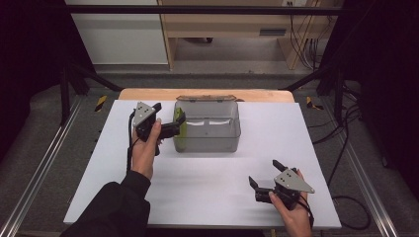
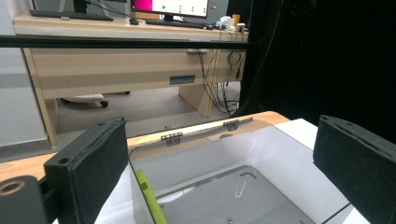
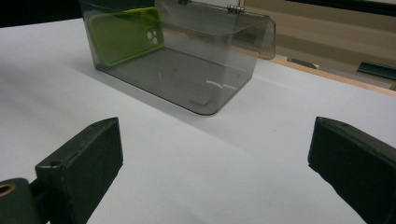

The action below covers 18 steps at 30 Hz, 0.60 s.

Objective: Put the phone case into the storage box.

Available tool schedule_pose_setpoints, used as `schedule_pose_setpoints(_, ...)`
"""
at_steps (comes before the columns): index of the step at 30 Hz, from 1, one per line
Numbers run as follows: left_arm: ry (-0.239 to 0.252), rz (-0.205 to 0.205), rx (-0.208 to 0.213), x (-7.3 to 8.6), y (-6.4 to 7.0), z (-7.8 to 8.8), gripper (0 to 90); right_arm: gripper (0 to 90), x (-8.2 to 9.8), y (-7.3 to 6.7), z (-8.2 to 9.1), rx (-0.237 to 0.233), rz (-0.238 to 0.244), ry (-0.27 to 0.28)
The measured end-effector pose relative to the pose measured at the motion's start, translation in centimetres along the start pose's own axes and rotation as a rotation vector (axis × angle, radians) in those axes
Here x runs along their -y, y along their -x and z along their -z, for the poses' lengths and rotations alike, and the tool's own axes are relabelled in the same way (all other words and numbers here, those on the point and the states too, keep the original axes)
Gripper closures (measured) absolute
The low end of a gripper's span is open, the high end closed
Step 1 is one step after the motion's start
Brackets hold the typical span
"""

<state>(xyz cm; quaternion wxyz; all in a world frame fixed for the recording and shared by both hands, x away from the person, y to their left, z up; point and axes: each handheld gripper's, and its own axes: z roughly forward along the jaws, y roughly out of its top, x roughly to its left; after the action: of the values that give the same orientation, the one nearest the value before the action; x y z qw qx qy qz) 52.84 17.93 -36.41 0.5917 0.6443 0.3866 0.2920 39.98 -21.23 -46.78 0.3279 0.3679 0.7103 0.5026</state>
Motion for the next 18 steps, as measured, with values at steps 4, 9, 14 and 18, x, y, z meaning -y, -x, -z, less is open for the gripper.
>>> schedule_pose_setpoints(4,0.006,0.004,-0.007,-0.1,-0.4,0.5,3.2,3.4,0.0,0.0,0.0,-0.002,0.002,0.001)
schedule_pose_setpoints(9,0.015,0.007,-0.014,-0.3,-1.0,1.0,3.2,3.3,0.0,0.0,0.0,-0.003,0.000,0.001)
schedule_pose_setpoints(14,0.024,0.008,-0.021,-0.6,-1.5,1.6,3.2,3.3,0.0,0.0,0.0,-0.004,0.000,0.002)
schedule_pose_setpoints(18,0.028,0.004,-0.024,-0.7,-1.9,2.1,3.2,3.3,0.0,0.0,0.0,-0.005,-0.002,0.002)
